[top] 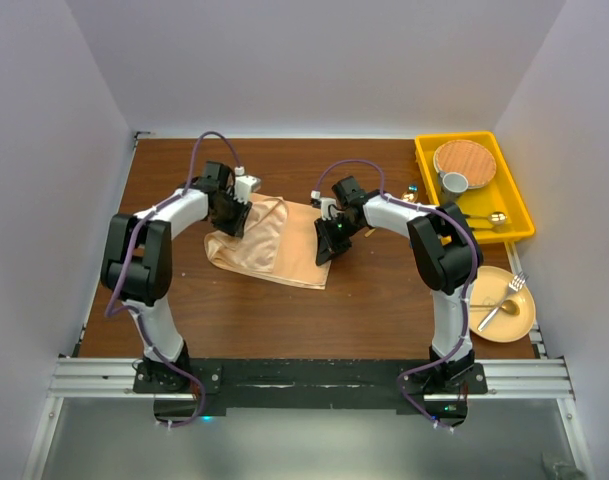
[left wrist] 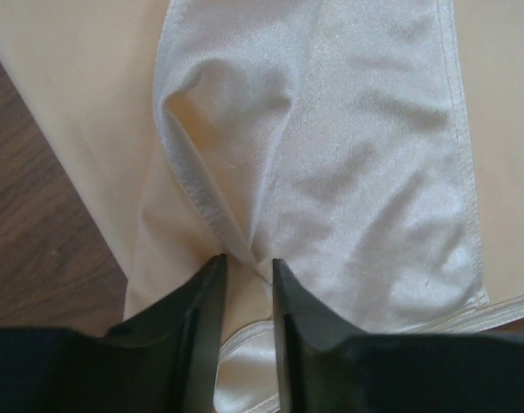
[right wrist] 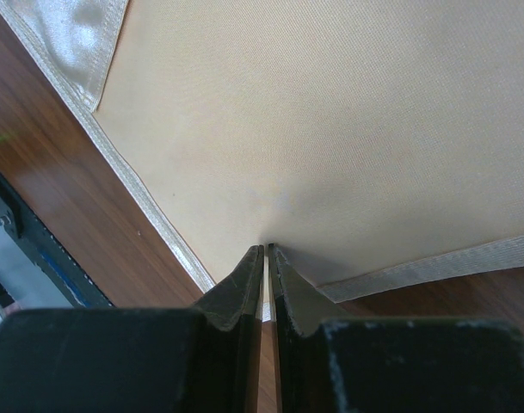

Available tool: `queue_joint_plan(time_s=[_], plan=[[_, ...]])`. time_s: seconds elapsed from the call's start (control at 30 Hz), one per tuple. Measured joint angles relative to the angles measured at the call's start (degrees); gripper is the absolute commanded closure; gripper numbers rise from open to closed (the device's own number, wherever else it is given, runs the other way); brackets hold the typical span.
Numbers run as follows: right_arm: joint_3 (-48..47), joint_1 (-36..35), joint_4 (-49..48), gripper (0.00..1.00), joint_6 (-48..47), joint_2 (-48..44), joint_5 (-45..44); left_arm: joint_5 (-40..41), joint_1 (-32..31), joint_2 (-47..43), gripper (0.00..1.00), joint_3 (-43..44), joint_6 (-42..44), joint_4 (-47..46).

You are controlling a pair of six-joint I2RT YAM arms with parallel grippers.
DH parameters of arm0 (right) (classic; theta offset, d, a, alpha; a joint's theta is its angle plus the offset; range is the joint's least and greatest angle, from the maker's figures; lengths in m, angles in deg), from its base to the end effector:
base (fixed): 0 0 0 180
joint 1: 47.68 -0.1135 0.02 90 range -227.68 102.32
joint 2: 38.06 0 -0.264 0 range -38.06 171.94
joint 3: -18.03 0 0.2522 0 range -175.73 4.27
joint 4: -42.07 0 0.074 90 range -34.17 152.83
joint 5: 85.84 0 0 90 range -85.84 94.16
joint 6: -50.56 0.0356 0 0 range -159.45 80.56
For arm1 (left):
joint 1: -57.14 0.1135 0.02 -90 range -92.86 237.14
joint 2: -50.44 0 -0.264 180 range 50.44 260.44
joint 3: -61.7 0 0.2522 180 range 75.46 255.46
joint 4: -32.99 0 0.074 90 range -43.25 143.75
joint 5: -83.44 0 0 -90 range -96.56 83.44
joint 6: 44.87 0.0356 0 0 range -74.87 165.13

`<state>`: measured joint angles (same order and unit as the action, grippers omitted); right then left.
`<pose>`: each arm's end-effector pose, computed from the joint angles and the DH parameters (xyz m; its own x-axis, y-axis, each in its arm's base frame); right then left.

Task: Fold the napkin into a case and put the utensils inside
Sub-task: Fold the rectangle-folded napkin at the center of the board.

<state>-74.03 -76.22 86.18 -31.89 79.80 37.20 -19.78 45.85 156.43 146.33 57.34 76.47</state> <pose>0.3475 0.2111 0.1396 -0.8921 -0.3598 -0.2732 -0.4517 0.7003 0.5527 0.3650 -0.0812 0.1771 -0.8071 0.3711 -0.4593 0.4672 0.8770 -0.1124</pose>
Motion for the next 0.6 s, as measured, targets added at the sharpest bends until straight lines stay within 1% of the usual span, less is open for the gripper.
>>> queue_joint_plan(time_s=[0.03, 0.2, 0.37, 0.4, 0.43, 0.47, 0.5, 0.57, 0.6], plan=[[0.0, -0.02, 0.0, 0.89, 0.0, 0.0, 0.0, -0.13, 0.0, 0.55, 1.0, 0.17, -0.55, -0.02], [0.0, -0.02, -0.02, 0.89, 0.0, 0.0, 0.0, -3.19, -0.44, 1.14, 1.0, 1.4, -0.79, 1.07], [0.0, -0.02, -0.02, 0.89, 0.0, 0.0, 0.0, -7.26, -3.91, -1.88, 1.0, 1.66, 2.47, 4.04], [0.0, -0.02, -0.04, 0.89, 0.0, 0.0, 0.0, -7.98, -4.68, -2.51, 0.97, 1.66, 3.54, 4.85], [0.0, -0.02, -0.04, 0.89, 0.0, 0.0, 0.0, -8.83, -5.4, -3.04, 0.85, 1.66, 4.55, 5.86], [0.0, -0.04, -0.04, 0.89, 0.0, 0.0, 0.0, -10.29, -6.19, -3.54, 0.8, 1.64, 6.73, 7.45], [0.0, -0.04, -0.04, 0.89, 0.0, 0.0, 0.0, -11.21, -6.64, -3.76, 0.7, 1.64, 8.39, 8.72], [0.0, -0.07, -0.07, 0.89, 0.0, 0.0, 0.0, -13.09, -7.1, -3.82, 0.59, 1.64, 12.59, 11.93], [0.0, -0.07, -0.07, 0.89, 0.0, 0.0, 0.0, -13.66, -7.1, -3.82, 0.5, 1.64, 14.95, 13.92]])
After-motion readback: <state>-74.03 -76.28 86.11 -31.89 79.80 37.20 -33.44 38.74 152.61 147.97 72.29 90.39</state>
